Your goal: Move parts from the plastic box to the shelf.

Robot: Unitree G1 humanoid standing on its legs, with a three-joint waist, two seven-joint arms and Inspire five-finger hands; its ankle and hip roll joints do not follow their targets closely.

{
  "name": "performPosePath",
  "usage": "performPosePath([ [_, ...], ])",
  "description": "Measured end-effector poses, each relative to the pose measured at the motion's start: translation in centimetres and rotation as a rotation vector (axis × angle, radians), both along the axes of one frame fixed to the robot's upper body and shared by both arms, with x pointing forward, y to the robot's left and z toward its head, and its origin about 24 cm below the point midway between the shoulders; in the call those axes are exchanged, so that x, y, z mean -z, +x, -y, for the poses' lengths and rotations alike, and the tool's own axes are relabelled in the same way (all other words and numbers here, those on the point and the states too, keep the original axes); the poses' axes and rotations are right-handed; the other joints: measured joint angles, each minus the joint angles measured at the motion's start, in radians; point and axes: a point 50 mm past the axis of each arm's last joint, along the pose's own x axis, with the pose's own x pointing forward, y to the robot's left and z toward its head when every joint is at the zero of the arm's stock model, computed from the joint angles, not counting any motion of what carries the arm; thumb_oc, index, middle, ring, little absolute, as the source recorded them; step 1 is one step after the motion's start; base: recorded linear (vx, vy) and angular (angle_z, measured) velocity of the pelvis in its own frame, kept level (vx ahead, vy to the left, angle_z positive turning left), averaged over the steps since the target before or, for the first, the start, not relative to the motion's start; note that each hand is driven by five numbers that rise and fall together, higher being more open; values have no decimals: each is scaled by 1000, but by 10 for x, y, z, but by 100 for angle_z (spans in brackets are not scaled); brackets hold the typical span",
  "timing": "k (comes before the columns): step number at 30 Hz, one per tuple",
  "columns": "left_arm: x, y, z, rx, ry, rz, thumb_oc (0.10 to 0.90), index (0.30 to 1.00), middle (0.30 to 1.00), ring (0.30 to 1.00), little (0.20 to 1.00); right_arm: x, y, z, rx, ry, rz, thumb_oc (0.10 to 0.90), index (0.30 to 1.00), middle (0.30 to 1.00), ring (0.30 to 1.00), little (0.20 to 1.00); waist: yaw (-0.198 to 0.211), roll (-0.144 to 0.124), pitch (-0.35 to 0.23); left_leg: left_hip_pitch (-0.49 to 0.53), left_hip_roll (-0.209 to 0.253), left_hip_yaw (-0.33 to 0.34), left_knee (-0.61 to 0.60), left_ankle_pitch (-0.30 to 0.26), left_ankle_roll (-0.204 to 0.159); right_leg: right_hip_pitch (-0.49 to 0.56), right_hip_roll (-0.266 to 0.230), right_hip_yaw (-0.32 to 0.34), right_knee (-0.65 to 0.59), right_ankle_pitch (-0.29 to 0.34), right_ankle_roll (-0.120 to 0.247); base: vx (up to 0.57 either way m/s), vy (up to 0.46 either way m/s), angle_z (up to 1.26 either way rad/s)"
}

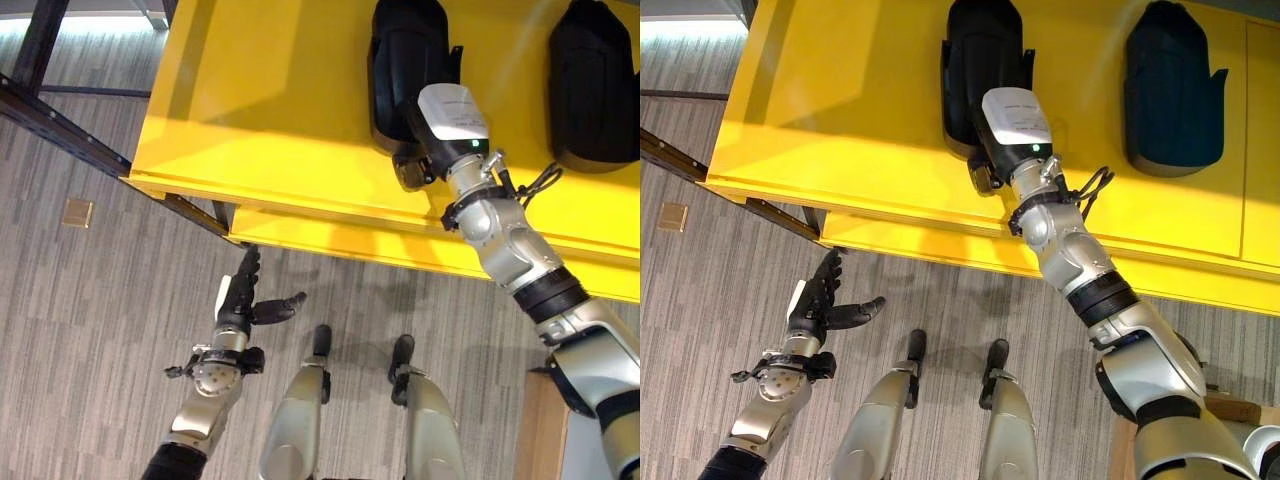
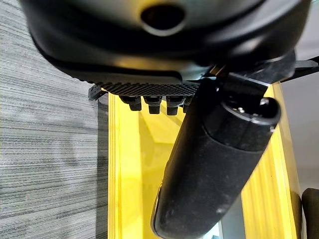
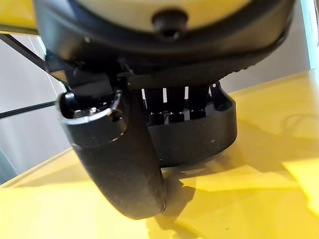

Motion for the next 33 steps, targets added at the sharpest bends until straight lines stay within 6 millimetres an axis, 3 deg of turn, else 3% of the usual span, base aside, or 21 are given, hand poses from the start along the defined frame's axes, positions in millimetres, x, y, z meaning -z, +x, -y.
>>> performPosePath([
  [9, -1, 0, -3, -34, 1, 8, 900, 1000, 1000, 1000, 1000, -10, -12, -17, -79, 37, 62, 900, 1000, 1000, 1000, 1000, 2, -7, 4, -15, 0, 3, 7, -2, 2, -14, 0, 3, 1, 3, 1, 0, 0, 0],
  [16, -2, 1, -4, -46, 5, 10, 900, 1000, 1000, 1000, 1000, -26, -33, -31, -184, 76, 156, 900, 1000, 1000, 1000, 1000, 1, -20, 11, -15, 0, 4, 11, -3, 3, -14, -1, 4, 4, 3, 1, 0, 0, 0],
  [27, -2, 0, -5, -50, 16, 10, 900, 1000, 1000, 1000, 1000, -50, -56, -33, -258, 152, 304, 900, 1000, 1000, 1000, 1000, -2, -25, 14, -15, 0, 4, 18, -3, 4, -13, -1, 5, 10, 4, 0, 0, 0, 0],
  [30, -1, 0, -5, -58, 17, 6, 900, 1000, 1000, 1000, 1000, -45, -63, -33, -278, 194, 323, 900, 1000, 1000, 1000, 1000, -10, -25, 14, -14, 0, 8, 24, -4, 5, -13, -1, 8, 13, 4, 0, -4, 0, -2],
  [32, 0, -1, -5, -69, 18, 3, 900, 1000, 1000, 1000, 1000, -27, -67, -27, -275, 307, 304, 900, 1000, 1000, 1000, 1000, -13, -25, 14, -11, 0, 15, 26, -7, 7, -15, -1, 18, 14, 3, 0, -22, 2, -10],
  [33, 1, -2, -5, -69, 18, -2, 900, 1000, 1000, 1000, 1000, -8, -66, -22, -262, 409, 242, 900, 1000, 1000, 1000, 1000, -22, -25, 14, -11, 0, 19, 28, -7, 8, -16, 0, 23, 12, 4, -1, -29, -4, -8],
])
